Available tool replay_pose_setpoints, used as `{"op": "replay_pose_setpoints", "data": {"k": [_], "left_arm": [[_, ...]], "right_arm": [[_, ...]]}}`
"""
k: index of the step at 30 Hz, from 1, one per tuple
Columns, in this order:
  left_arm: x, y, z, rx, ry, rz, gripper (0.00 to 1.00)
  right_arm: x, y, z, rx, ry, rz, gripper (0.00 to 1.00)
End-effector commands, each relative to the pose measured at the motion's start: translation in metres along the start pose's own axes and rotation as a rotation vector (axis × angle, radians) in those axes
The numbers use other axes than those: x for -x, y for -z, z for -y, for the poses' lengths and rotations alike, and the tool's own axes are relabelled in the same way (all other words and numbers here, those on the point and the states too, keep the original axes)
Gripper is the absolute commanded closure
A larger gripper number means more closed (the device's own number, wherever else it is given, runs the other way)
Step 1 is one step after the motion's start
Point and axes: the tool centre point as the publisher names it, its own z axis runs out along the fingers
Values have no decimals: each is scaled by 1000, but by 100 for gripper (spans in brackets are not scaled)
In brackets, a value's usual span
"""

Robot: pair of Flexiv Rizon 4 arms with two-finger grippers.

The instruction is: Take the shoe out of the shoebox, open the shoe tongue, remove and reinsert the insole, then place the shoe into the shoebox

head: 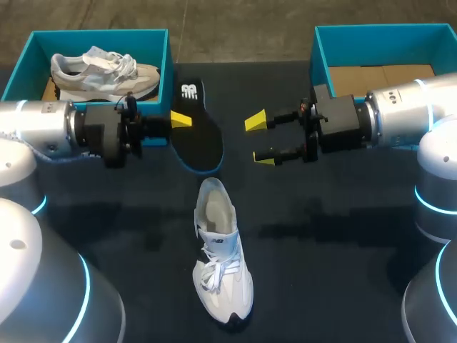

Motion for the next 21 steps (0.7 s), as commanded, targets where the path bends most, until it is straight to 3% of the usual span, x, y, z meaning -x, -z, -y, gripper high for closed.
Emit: {"op": "replay_pose_setpoints", "data": {"k": [1, 10, 14, 21], "left_arm": [[7, 5, -13, -54, -42, -26, 100], [6, 1, -18, -97, -104, -56, 100], [0, -3, -19, -52, -129, -74, 100], [0, -3, -19, -52, -129, -74, 100]], "right_arm": [[1, -3, 0, 2, 0, -1, 0], [1, -3, 0, 2, 0, -1, 0], [1, -3, 0, 2, 0, -1, 0], [1, -3, 0, 2, 0, -1, 0]]}}
